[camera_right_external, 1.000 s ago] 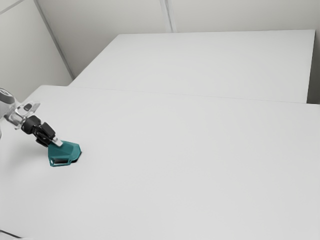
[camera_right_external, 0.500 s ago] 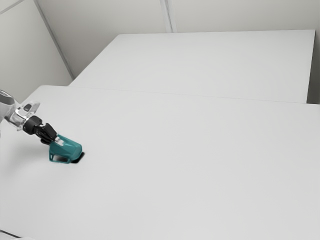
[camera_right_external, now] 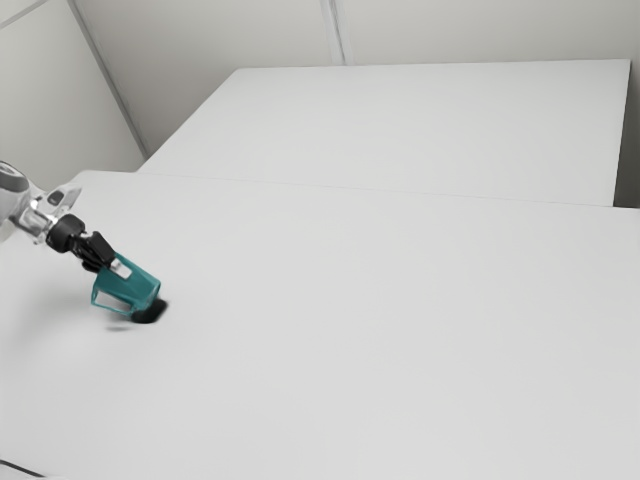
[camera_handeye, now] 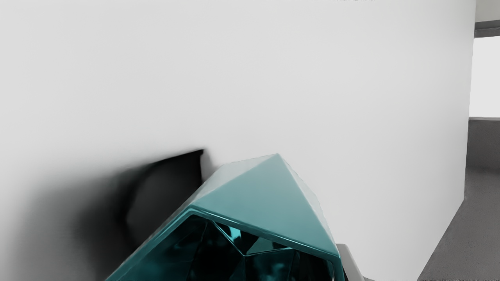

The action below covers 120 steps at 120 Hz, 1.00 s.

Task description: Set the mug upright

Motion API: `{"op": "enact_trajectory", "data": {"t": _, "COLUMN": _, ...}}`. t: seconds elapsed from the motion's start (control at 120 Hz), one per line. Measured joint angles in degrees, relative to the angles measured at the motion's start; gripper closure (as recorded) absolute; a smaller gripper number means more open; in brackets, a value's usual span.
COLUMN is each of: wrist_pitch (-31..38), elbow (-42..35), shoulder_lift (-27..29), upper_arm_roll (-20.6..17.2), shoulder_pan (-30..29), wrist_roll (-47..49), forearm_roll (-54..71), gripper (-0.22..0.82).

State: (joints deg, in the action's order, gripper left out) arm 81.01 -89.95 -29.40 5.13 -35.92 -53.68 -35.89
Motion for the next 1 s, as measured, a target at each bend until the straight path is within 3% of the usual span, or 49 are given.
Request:
{"op": "enact_trajectory", "data": {"t": 0.192, "wrist_pitch": 1.6, "elbow": -2.7, "shoulder_lift": 4.9, "upper_arm_roll": 1.2, "shoulder_pan": 5.4, "wrist_roll": 1.3, "forearm_roll": 1.9, "gripper": 0.78}}
{"op": "enact_trajectory", "data": {"t": 0.358, "wrist_pitch": 7.6, "elbow": -9.8, "shoulder_lift": 10.7, "upper_arm_roll": 5.3, "shoulder_pan": 14.7, "wrist_roll": 2.9, "forearm_roll": 3.4, "gripper": 0.78}}
{"op": "enact_trajectory", "data": {"t": 0.542, "wrist_pitch": 16.8, "elbow": -12.2, "shoulder_lift": 13.5, "upper_arm_roll": 7.4, "shoulder_pan": 26.3, "wrist_roll": 5.6, "forearm_roll": 9.5, "gripper": 0.78}}
{"op": "enact_trajectory", "data": {"t": 1.0, "wrist_pitch": 34.8, "elbow": -12.2, "shoulder_lift": 13.1, "upper_arm_roll": 8.0, "shoulder_pan": 44.3, "wrist_roll": 14.7, "forearm_roll": 27.0, "gripper": 0.78}}
